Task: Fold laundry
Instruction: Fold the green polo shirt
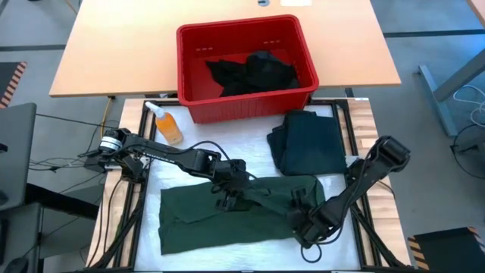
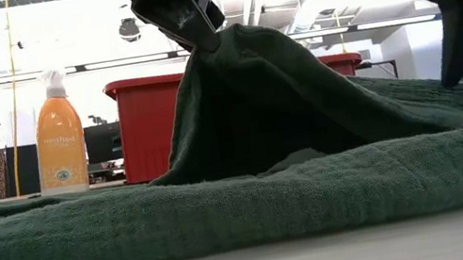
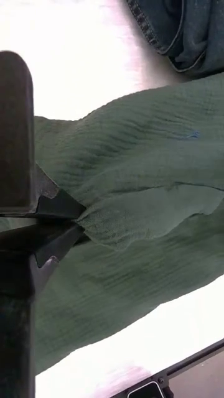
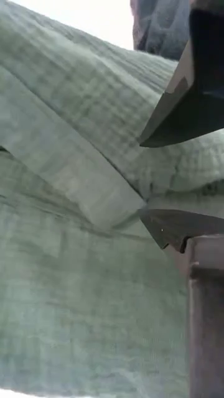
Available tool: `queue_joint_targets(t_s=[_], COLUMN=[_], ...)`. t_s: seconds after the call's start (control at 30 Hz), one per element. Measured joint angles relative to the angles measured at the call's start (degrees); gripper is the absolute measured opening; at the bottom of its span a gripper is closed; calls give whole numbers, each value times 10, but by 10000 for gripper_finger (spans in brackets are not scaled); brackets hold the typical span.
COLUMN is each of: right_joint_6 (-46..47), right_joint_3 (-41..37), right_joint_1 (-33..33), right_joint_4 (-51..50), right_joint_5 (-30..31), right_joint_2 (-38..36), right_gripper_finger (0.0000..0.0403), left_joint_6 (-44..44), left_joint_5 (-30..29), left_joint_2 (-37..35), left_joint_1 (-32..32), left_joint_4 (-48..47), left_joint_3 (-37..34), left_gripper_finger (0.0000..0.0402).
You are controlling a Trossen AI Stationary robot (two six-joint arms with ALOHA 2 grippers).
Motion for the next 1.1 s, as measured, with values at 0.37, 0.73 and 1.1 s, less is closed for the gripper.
queue_joint_targets(t_s=[0.37,0.73,1.1], right_joint_6=[5,79,87], right_joint_3=[0,0,0], right_joint_1=[-2,-2,-6], right_joint_4=[-4,-22,97], right_joint_5=[-25,-26,-44], right_joint_2=[56,15,-1], right_gripper_finger=[142,57,123], left_joint_6=[11,10,11], left_joint_5=[-3,-2,-1], left_joint_2=[0,0,0], left_joint_1=[0,3,7], left_joint_4=[1,1,14], left_joint_3=[0,0,0], left_gripper_finger=[0,0,0])
